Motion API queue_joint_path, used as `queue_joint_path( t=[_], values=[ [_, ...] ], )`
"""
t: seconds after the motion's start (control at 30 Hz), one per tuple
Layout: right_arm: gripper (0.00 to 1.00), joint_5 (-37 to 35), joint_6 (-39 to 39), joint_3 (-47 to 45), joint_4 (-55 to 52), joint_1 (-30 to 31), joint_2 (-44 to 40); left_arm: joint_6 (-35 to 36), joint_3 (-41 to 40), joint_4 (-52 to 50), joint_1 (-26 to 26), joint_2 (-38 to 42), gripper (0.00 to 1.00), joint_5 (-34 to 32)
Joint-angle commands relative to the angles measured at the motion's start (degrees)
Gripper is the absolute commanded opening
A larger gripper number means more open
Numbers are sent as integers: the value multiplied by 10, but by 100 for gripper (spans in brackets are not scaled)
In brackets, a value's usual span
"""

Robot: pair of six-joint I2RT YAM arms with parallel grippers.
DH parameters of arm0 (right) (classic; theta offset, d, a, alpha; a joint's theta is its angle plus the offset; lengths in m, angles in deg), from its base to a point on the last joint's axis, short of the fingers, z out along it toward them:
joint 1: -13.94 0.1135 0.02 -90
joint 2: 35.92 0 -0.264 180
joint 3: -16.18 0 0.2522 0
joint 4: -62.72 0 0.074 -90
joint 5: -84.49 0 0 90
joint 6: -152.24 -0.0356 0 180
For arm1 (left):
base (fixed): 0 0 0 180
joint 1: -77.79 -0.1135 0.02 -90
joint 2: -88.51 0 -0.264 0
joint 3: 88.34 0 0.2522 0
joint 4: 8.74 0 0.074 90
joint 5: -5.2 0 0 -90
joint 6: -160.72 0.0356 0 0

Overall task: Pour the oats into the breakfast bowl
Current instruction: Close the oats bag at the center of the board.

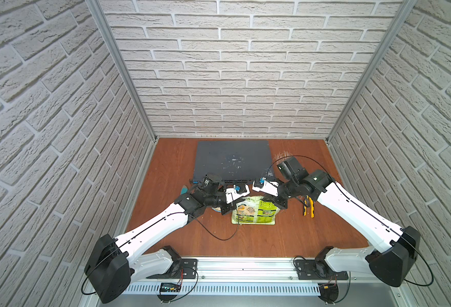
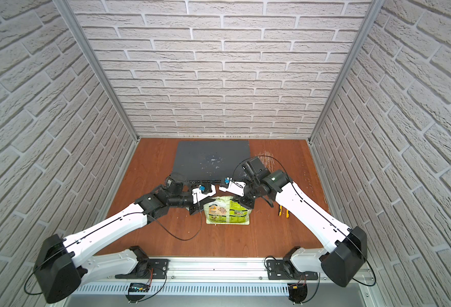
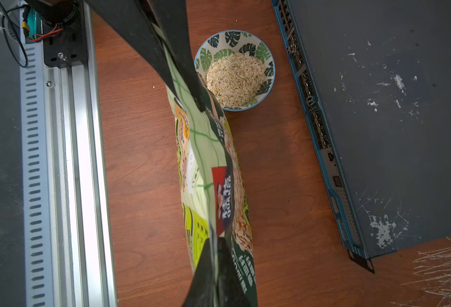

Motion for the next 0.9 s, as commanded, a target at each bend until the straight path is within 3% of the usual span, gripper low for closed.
queue_joint_path(
  t=[0.0, 0.1, 0.17, 0.3, 0.4, 0.5, 0.53, 0.6, 0.67, 0.73, 0.83, 0.87],
  values=[
    [12, 10, 5, 15, -10, 6, -13, 5, -3, 72, 2, 21, 0, 2],
    [30, 31, -1, 13, 14, 16, -2, 5, -5, 75, 2, 24, 0, 4],
    [32, 34, -3, 16, 23, 26, 14, 5, -6, 75, 2, 26, 0, 5],
    [23, 22, -1, 34, 23, 35, 49, 5, -9, 76, 1, 30, 0, 13],
    [4, 12, 1, 44, 16, 36, 58, 5, -13, 80, 2, 32, 0, 15],
    [6, -15, 7, 45, 4, 35, 56, 5, -18, 84, 2, 31, 0, 14],
    [16, -24, 7, 46, 0, 33, 55, 5, -19, 84, 2, 32, 0, 13],
    [23, -34, 10, 43, -11, 29, 53, 5, -19, 84, 2, 31, 0, 15],
    [19, -38, 13, 41, -19, 23, 48, 5, -19, 83, 2, 30, 0, 16],
    [4, -36, 14, 41, -27, 19, 42, 5, -19, 83, 2, 30, 0, 15],
    [4, -40, 16, 37, -30, 14, 28, 5, -19, 81, 1, 28, 0, 14],
    [11, -43, 13, 35, -27, 11, 21, 6, -19, 80, 1, 26, 0, 13]
  ],
)
